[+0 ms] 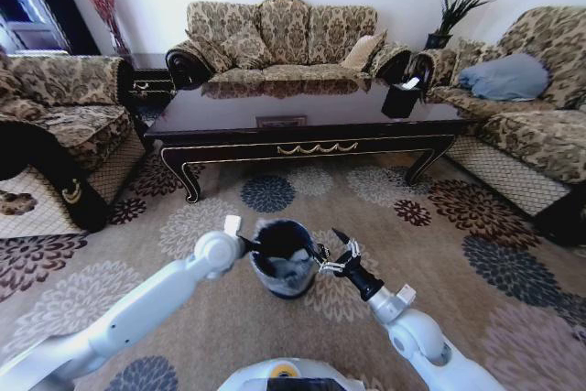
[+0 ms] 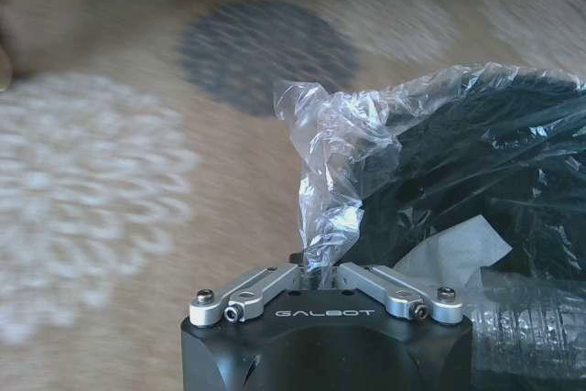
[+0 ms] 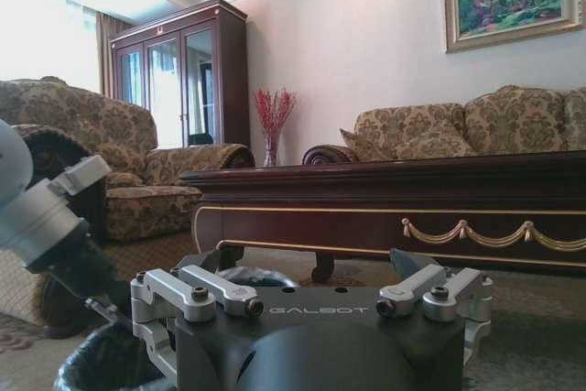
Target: Move to the front of the table and pick up the trash from the floor, then place it into the trash bin.
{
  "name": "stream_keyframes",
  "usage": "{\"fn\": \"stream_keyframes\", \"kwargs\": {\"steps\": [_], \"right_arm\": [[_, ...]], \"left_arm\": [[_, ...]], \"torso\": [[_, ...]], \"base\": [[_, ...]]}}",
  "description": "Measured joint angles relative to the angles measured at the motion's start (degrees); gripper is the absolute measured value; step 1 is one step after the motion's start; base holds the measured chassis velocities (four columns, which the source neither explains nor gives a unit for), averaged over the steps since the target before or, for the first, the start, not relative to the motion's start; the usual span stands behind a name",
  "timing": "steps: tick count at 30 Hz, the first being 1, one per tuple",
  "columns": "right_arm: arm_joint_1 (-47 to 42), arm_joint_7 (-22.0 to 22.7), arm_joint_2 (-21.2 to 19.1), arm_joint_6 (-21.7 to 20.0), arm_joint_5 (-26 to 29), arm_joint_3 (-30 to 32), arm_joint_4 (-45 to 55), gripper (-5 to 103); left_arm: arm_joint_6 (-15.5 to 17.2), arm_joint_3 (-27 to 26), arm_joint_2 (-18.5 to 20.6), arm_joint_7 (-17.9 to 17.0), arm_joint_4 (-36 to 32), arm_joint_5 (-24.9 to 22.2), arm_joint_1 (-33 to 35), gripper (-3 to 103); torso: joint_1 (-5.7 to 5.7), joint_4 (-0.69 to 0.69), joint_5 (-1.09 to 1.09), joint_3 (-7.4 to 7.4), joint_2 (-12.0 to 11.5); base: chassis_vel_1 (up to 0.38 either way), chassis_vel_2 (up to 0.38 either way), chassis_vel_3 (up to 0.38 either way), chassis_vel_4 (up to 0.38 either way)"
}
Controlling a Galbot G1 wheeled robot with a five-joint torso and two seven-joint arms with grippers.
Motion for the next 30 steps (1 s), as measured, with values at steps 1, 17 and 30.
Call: {"fn": "stream_keyframes", "kwargs": {"steps": [1,17,30], "right_arm": [[0.4,0.1,0.0,0.0,0.2,0.0,-0.6,100],[9.0,-0.2,4.4,3.5,-6.4,-1.9,-29.0,100],[22.2,-1.3,11.1,4.2,-7.3,-7.0,-46.9,100]], "left_arm": [[0.0,-2.1,1.0,0.1,0.0,-0.1,1.1,0],[0.0,-12.7,4.5,3.9,3.6,1.0,9.9,0],[0.0,-18.3,3.9,4.0,3.1,3.2,17.7,0]], "torso": [[0.00,0.01,0.01,0.00,0.0],[0.00,-0.02,0.02,0.01,0.0],[0.00,0.02,0.03,0.00,0.0]], "base": [[0.000,0.000,0.000,0.000],[0.000,0.000,0.000,0.000],[0.000,0.000,0.000,0.000]]}}
